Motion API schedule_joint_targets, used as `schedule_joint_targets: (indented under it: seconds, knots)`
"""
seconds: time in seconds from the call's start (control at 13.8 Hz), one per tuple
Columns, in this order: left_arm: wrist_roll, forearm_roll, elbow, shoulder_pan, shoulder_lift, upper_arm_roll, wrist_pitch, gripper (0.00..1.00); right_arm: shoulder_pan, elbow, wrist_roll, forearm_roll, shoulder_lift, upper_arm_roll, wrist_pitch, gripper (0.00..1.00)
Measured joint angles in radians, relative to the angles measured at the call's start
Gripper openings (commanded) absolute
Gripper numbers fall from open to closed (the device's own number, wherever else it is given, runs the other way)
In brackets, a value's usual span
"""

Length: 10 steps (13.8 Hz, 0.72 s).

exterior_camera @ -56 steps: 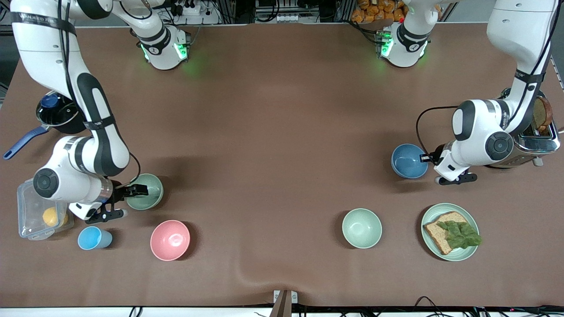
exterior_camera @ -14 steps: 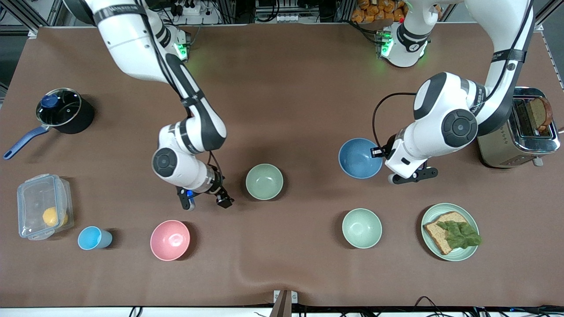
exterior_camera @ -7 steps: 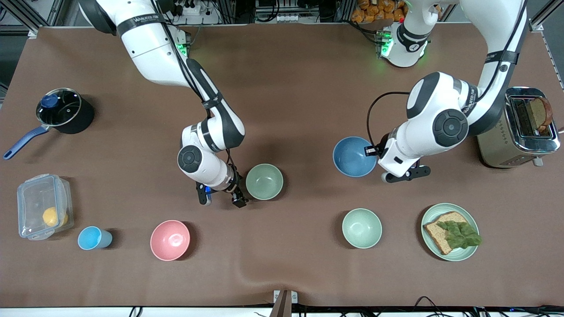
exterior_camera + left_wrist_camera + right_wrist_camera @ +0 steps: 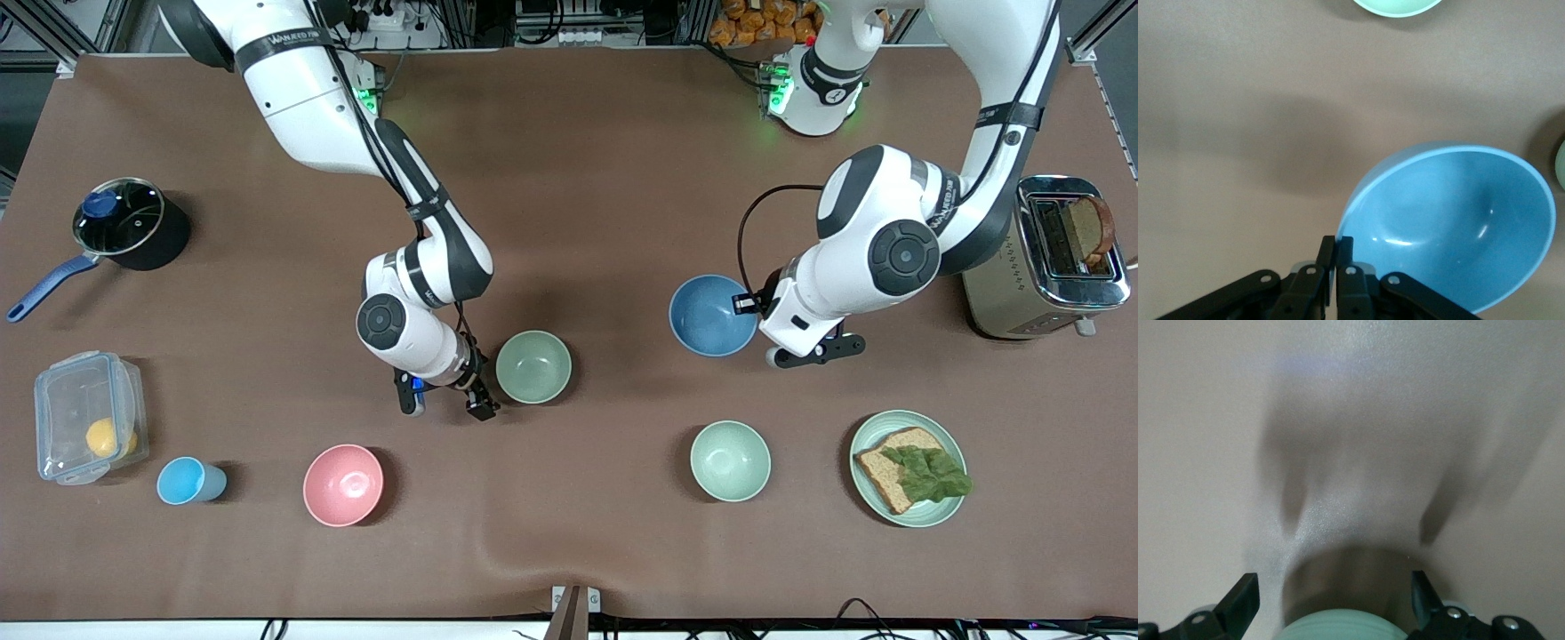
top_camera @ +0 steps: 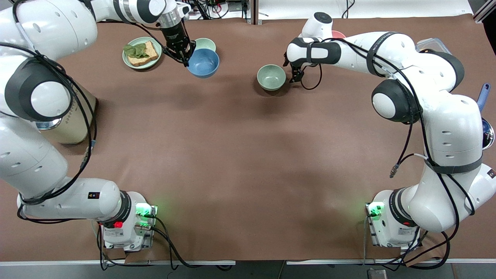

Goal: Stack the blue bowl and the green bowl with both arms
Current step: 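Carry the blue bowl with the left gripper over the green bowl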

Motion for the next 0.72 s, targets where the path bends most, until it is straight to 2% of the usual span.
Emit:
schedule_joint_targets:
  seconds: [0.51, 0.72]
  knots:
    - [-0.041, 0.0, 0.004, -0.018, 0.019, -0.001, 0.002, 0.0, 0.0, 0.0, -0.001, 0.0, 0.0, 0.0, 0.0, 1.0]
    - [-0.174, -0.002, 0.08, -0.085, 0.08, -0.002, 0.009, 0.0, 0.0, 0.0, -0.003, -0.005, 0.0, -0.001, 0.0, 1.0]
